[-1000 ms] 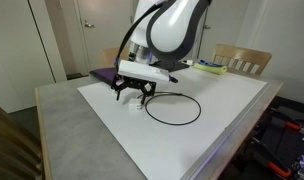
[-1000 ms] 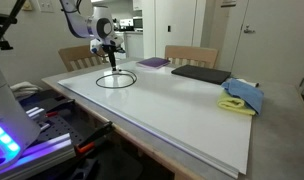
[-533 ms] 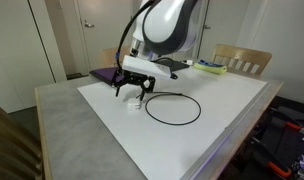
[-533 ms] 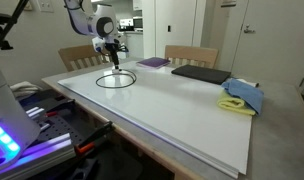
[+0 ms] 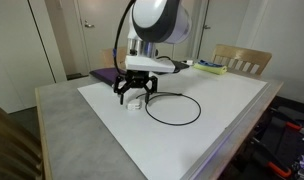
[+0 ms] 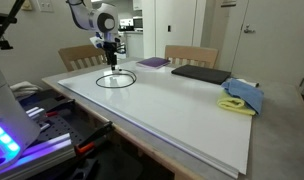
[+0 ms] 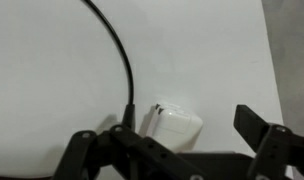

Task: Unwind the charging cable

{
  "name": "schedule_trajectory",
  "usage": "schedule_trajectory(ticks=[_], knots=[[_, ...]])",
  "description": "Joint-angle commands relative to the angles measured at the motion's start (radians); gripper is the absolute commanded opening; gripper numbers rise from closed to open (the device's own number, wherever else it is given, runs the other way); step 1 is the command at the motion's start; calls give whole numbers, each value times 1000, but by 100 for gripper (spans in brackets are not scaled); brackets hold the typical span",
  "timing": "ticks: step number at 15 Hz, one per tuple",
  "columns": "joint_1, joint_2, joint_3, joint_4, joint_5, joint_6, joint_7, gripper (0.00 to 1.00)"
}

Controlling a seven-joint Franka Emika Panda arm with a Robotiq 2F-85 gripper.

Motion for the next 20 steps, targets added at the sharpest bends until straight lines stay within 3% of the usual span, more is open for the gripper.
schedule_trajectory(ticks=[1, 5, 11, 20], knots=[[51, 7, -59, 30, -23, -73, -5, 100], [49, 19, -45, 14, 12, -8, -22, 100], [77, 2, -80, -6, -9, 53, 13, 100], [54, 22, -59, 5, 28, 44, -17, 100]])
